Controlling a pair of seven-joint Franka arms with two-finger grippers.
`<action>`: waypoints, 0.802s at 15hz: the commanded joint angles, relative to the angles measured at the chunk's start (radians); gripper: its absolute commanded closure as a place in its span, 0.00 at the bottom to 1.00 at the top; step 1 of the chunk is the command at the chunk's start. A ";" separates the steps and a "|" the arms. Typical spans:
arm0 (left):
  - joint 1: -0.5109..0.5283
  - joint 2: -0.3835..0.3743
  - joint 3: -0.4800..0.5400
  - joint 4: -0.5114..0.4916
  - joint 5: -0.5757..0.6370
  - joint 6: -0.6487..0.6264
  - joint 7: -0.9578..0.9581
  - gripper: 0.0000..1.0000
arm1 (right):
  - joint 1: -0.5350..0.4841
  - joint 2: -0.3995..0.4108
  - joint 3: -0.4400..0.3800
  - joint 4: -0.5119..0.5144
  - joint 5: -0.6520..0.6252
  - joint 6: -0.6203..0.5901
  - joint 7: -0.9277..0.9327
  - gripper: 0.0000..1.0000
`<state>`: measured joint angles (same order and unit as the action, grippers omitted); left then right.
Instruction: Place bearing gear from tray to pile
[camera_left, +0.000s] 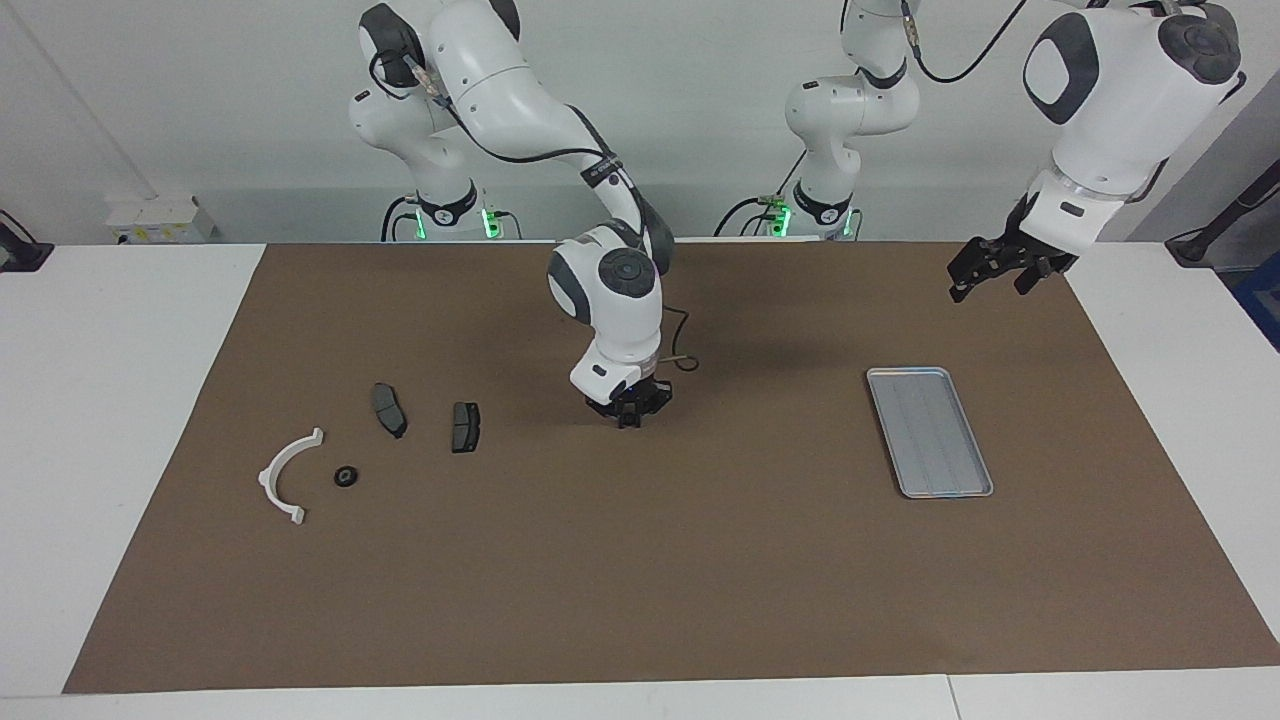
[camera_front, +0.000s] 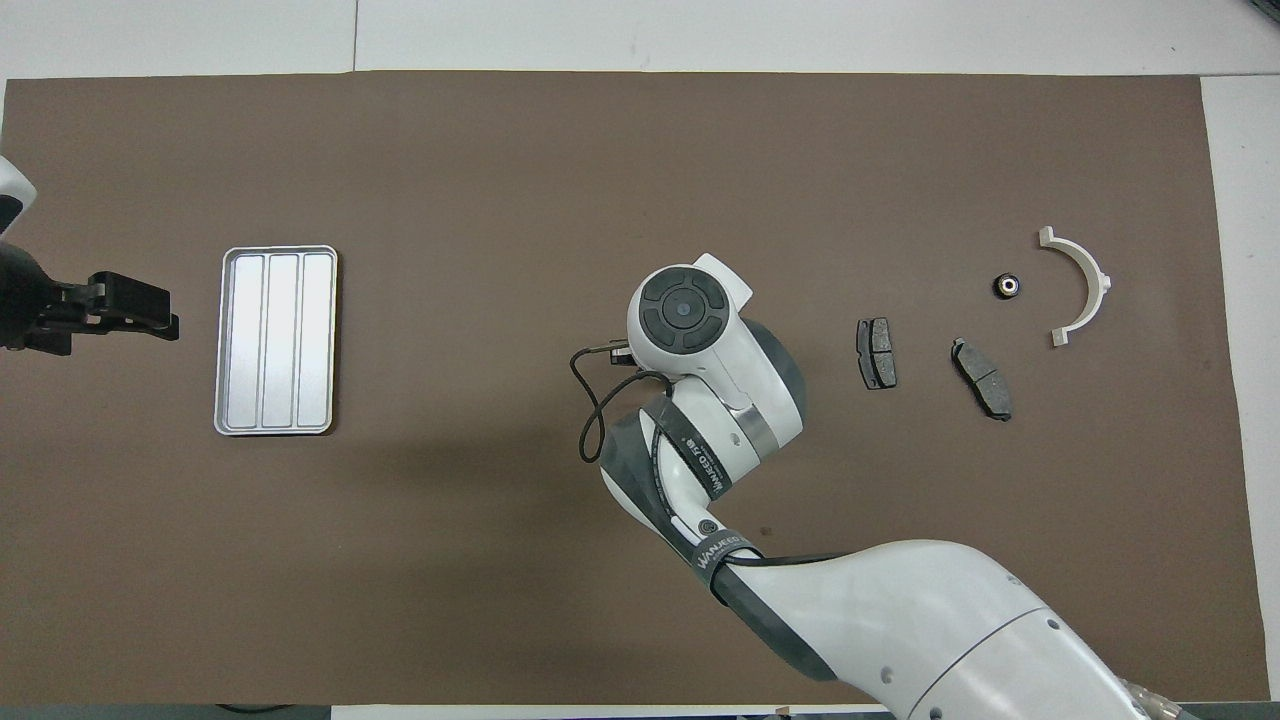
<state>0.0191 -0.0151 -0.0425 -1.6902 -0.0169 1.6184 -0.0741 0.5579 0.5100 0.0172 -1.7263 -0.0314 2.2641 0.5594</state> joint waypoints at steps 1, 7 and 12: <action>0.004 -0.011 -0.008 -0.005 0.011 -0.002 0.019 0.00 | -0.058 -0.031 0.004 0.060 0.013 -0.098 -0.082 1.00; 0.004 -0.014 -0.008 -0.010 0.011 0.001 0.007 0.00 | -0.315 -0.091 0.009 0.209 0.016 -0.294 -0.493 1.00; 0.005 -0.016 -0.008 -0.013 0.011 -0.003 0.007 0.00 | -0.484 -0.082 0.009 0.179 0.027 -0.262 -0.789 1.00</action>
<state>0.0191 -0.0153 -0.0468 -1.6903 -0.0169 1.6174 -0.0714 0.1309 0.4129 0.0064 -1.5351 -0.0234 1.9810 -0.1314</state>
